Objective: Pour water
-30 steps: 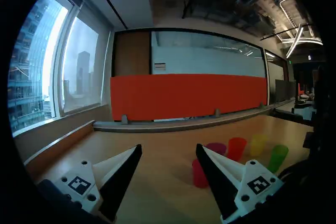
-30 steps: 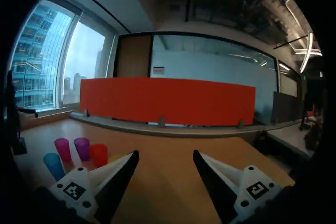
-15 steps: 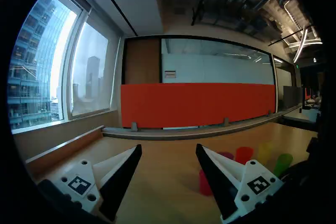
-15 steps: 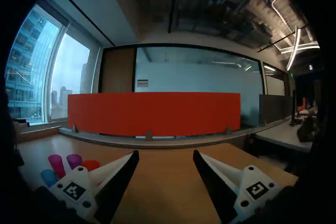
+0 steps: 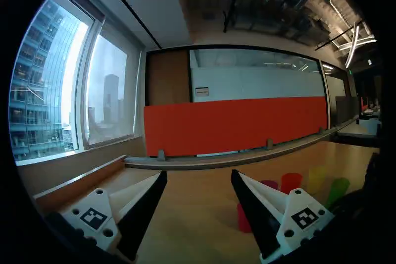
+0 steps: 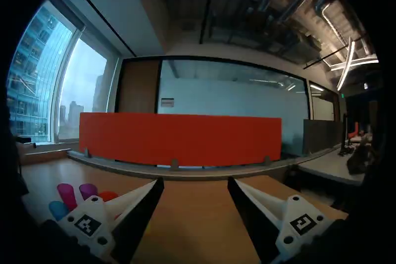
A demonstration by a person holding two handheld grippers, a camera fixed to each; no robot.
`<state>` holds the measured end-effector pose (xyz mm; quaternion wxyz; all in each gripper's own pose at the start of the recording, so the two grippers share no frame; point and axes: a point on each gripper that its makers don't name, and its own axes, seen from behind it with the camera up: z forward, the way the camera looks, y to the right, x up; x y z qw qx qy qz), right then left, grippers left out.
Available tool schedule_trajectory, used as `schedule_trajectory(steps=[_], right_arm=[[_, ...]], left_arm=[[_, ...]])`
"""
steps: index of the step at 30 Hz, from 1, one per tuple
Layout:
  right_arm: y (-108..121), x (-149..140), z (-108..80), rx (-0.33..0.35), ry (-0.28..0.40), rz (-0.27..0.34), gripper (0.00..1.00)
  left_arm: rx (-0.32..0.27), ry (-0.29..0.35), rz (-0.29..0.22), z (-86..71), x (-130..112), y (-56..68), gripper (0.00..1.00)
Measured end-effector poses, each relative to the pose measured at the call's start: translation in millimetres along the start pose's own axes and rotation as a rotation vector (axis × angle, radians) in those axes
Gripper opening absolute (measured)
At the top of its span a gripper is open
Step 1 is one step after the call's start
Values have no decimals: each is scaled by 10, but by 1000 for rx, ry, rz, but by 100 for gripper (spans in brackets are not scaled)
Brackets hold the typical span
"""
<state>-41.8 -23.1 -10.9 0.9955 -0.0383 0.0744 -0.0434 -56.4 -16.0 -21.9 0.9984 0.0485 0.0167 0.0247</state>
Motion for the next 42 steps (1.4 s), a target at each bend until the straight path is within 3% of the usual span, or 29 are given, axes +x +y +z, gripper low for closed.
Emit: schedule_trajectory(steps=[11, 26, 42], right_arm=[[-27, 68, -23, 3, -1, 0, 100], [-101, 51, 7, 8, -25, 22, 100], [-84, 75, -3, 3, -25, 20, 100]], left_arm=[[-4, 26, 15, -16, -98, 86, 96], [-6, 15, 5, -65, -371, 179, 96], [6, -9, -22, -138, -614, 119, 96]])
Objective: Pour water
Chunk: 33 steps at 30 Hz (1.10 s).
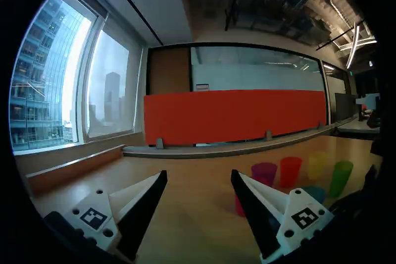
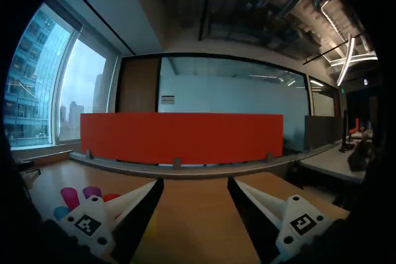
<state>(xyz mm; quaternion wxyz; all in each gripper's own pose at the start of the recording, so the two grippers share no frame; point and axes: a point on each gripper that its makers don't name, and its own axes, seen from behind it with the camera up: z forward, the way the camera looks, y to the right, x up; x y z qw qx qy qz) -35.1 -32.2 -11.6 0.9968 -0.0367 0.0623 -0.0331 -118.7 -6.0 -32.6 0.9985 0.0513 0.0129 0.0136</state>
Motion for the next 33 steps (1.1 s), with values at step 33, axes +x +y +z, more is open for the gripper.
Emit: schedule_trajectory(steps=[33], right_arm=[[69, 73, -62, -15, 10, -15, 100]], left_arm=[[-17, -45, -42, 39, -223, 13, 96]])
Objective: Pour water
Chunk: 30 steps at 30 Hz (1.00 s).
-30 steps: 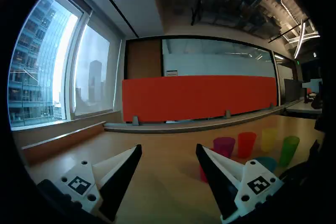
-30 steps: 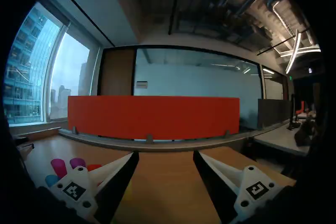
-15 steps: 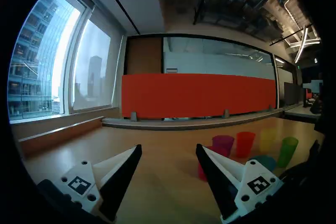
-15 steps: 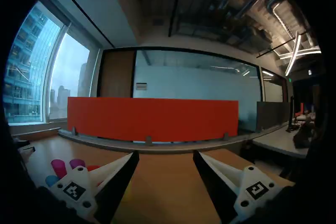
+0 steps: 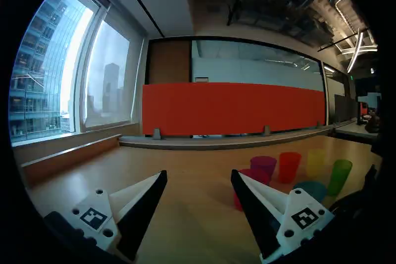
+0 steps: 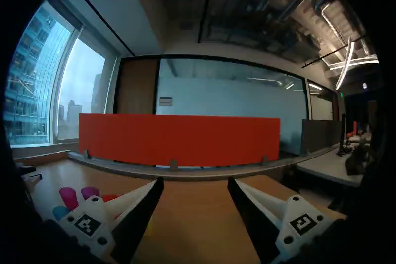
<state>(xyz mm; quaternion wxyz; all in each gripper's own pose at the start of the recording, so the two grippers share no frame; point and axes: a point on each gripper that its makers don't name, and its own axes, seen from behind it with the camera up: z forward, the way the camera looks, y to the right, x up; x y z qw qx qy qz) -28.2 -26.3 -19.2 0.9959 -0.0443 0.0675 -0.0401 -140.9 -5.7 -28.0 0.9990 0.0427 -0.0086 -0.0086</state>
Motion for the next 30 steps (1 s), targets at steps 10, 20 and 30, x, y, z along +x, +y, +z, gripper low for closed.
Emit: schedule_trajectory(steps=[10, 20, 30], right_arm=[[6, -24, -1, 0, -1, -1, 100], [-40, -107, -20, 23, -3, 3, 100], [-97, -321, -19, 59, -1, 0, 100]], left_arm=[[-2, -1, 2, 3, -10, 4, 96], [-2, -1, 2, 4, -9, 5, 96], [-1, -2, 2, -1, -12, 6, 96]])
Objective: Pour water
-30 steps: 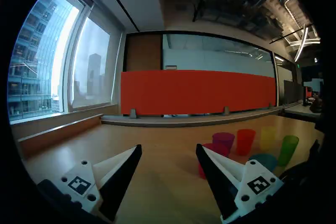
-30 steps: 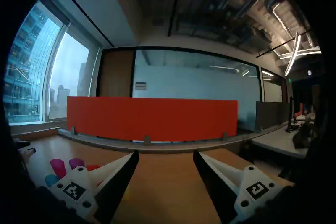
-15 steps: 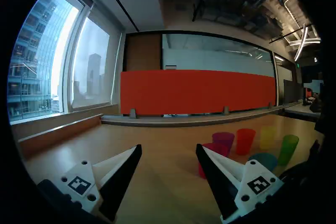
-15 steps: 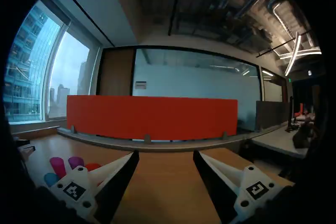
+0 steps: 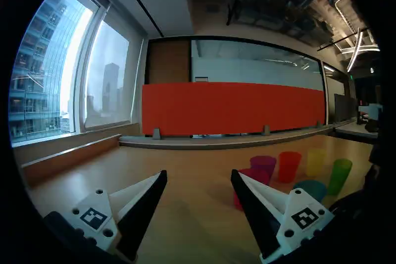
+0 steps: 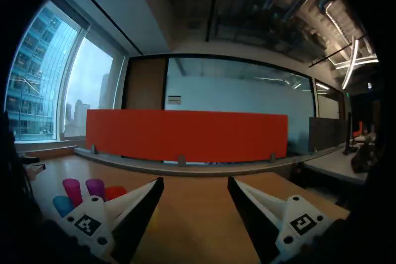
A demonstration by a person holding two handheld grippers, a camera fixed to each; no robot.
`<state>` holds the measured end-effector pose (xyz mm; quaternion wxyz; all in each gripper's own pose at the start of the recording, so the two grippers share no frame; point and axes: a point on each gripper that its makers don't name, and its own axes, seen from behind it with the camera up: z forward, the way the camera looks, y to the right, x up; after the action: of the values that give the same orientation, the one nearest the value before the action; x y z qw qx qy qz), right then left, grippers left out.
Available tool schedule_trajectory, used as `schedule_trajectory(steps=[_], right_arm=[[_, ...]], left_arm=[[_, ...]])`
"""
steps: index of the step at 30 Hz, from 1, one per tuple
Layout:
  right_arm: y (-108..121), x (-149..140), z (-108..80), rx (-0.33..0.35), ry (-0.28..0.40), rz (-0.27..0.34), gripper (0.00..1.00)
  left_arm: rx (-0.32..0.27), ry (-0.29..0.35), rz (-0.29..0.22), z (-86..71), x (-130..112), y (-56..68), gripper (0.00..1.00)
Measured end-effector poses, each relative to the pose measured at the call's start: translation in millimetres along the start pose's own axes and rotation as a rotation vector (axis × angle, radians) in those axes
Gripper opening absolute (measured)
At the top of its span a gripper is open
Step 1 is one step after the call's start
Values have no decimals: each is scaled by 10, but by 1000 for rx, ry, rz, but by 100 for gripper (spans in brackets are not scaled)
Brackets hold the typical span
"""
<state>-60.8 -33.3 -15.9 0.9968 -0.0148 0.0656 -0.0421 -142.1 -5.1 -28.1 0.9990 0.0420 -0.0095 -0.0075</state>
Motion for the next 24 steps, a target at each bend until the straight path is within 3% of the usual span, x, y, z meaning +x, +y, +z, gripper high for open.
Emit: schedule_trajectory(steps=[24], right_arm=[[30, -503, 94, 4, 2, 18, 100]], left_arm=[[0, 0, 0, -5, 4, 0, 96]])
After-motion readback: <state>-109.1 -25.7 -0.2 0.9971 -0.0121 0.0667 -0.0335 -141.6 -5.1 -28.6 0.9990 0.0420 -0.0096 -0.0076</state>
